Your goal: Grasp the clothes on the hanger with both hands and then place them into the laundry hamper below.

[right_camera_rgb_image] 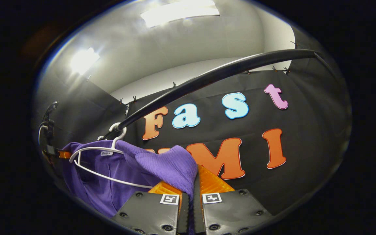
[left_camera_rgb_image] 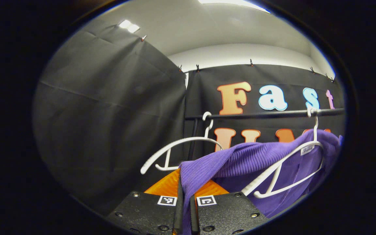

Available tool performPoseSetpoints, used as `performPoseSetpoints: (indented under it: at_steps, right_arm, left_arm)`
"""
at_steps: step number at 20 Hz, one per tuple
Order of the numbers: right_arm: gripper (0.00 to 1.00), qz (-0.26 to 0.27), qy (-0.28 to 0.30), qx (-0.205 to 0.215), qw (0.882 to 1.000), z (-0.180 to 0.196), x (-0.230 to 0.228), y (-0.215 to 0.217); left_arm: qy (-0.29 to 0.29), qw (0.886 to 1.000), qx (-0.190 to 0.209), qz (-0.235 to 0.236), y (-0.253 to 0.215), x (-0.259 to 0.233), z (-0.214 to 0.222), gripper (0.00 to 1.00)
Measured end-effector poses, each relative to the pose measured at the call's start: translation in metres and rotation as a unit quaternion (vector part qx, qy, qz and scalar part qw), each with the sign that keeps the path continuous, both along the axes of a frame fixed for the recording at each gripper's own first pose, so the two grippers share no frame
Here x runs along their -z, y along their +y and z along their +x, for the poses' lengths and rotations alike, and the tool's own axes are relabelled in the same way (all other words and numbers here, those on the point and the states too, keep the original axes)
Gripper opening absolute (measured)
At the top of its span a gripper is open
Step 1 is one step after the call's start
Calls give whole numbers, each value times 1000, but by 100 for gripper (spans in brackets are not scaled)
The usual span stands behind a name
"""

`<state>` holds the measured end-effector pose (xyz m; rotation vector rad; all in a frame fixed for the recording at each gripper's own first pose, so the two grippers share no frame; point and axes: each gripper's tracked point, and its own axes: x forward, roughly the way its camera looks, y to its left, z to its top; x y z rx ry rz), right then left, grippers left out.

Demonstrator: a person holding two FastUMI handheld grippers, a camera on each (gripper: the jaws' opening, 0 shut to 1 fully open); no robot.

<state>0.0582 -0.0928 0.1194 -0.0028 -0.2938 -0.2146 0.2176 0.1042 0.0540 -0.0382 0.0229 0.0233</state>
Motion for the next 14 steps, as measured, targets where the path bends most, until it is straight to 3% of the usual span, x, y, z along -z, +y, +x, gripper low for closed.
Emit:
performPoseSetpoints:
  at_steps: [6,14]
  right_arm:
    - [13,-13,0,12,1000,7,-10,-6]
    - [13,-57,-17,87,994,33,-32,-41]
  left_arm:
    - [95,995,30,-11,-26,104,2,9]
    - [113,990,82,-8,-65,142,-56,9]
